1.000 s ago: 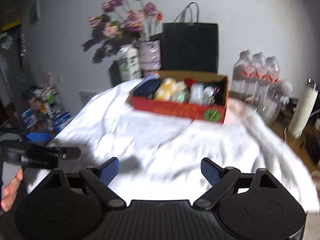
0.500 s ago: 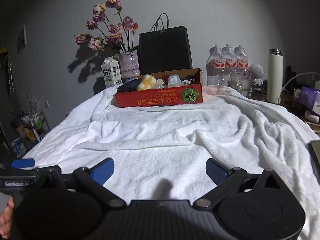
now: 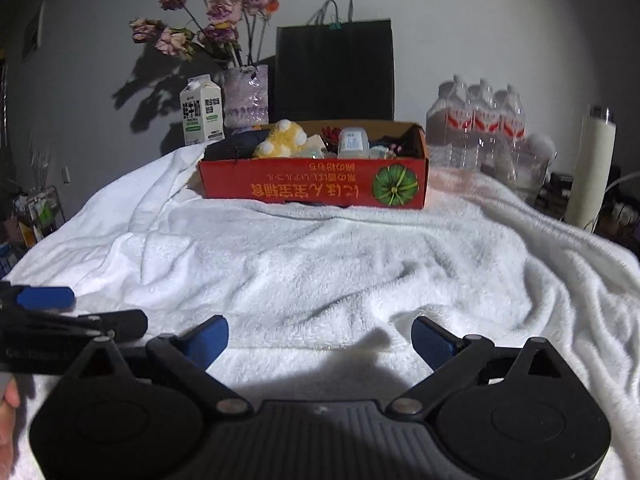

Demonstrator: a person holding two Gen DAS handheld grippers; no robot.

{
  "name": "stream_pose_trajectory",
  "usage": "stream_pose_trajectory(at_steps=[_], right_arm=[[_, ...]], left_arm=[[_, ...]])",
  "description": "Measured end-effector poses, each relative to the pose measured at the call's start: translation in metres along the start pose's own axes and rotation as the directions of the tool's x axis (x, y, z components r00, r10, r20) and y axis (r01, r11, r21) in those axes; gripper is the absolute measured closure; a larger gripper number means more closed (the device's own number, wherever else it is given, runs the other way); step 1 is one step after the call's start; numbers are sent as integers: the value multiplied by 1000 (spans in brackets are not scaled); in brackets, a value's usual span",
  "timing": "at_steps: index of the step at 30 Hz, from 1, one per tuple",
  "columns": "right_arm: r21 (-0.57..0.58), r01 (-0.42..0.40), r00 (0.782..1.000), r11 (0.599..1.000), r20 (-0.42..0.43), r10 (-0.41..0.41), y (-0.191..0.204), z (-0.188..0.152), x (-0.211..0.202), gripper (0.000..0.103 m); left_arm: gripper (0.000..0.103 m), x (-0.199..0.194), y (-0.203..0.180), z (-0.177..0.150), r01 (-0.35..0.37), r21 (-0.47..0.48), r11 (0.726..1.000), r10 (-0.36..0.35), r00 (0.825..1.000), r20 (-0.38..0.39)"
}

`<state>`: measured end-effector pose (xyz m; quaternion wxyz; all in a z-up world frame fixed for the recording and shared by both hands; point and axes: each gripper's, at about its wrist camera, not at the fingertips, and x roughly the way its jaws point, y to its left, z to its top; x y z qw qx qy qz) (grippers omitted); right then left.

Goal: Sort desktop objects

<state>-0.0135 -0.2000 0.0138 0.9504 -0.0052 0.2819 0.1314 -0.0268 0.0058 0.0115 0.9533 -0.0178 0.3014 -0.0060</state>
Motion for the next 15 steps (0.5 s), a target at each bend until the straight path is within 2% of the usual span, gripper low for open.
stream_pose_trajectory(at_steps=[3, 5, 8, 12, 15], right_arm=[[32, -14, 998, 999, -53, 15, -3, -2, 14, 3], [12, 5, 996, 1000, -86, -4, 1, -2, 20, 0], [-20, 26, 995, 999, -100, -28, 7, -3, 22, 0], [-32, 33, 994, 999, -103, -36, 7, -3, 21, 0], [-32, 32, 994, 999, -101, -35, 8, -3, 21, 0]], left_arm=[[0, 13, -2, 2, -21, 14, 1000, 22, 999, -26], [0, 17, -4, 4, -17, 21, 1000, 18, 999, -33], [0, 21, -4, 6, -29, 18, 999, 30, 999, -45], [0, 26, 3, 6, 0, -27, 1000, -2, 998, -64], [0, 25, 2, 6, -1, -25, 1000, 0, 998, -64]])
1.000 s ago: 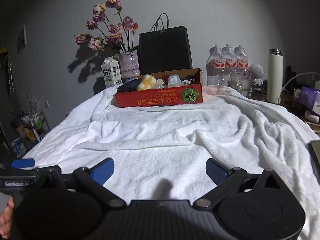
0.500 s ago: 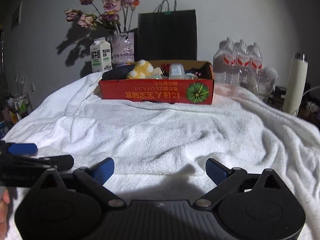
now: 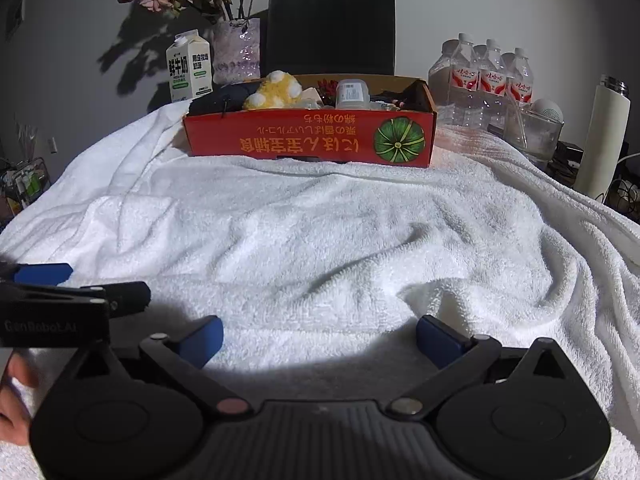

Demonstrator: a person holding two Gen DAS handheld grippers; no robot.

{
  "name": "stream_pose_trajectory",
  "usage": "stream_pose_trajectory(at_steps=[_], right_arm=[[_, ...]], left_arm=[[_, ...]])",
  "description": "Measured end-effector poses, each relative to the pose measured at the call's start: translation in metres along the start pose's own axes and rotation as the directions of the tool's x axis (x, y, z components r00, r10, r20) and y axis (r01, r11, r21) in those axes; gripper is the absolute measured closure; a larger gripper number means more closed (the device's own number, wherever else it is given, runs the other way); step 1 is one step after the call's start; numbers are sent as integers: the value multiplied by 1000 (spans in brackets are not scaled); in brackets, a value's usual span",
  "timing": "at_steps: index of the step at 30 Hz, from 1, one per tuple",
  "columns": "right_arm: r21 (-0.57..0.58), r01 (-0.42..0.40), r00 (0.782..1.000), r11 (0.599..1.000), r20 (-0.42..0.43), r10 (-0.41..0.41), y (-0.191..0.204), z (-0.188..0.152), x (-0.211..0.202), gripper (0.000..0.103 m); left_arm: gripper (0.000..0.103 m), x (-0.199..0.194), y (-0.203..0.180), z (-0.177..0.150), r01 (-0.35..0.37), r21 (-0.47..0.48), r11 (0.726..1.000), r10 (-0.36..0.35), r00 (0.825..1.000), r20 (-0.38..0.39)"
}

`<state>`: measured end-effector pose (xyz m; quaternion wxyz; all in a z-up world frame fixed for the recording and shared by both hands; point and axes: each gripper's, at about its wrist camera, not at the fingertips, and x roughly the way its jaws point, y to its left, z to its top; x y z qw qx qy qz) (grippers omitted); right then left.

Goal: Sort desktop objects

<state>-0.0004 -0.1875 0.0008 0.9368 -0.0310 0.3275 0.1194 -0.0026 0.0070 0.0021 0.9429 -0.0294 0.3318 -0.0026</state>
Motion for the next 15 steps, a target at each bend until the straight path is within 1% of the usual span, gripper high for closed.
stream_pose_trajectory(at_steps=[3, 15], right_arm=[[-4, -6, 1000, 1000, 13, 6, 1, 0, -2, 0], [8, -17, 1000, 1000, -3, 17, -1, 0, 2, 0]], left_arm=[[0, 0, -1, 0, 1, 1, 1000, -1, 1000, -1], [0, 1, -1, 1, -2, 1, 1000, 2, 1000, -3]])
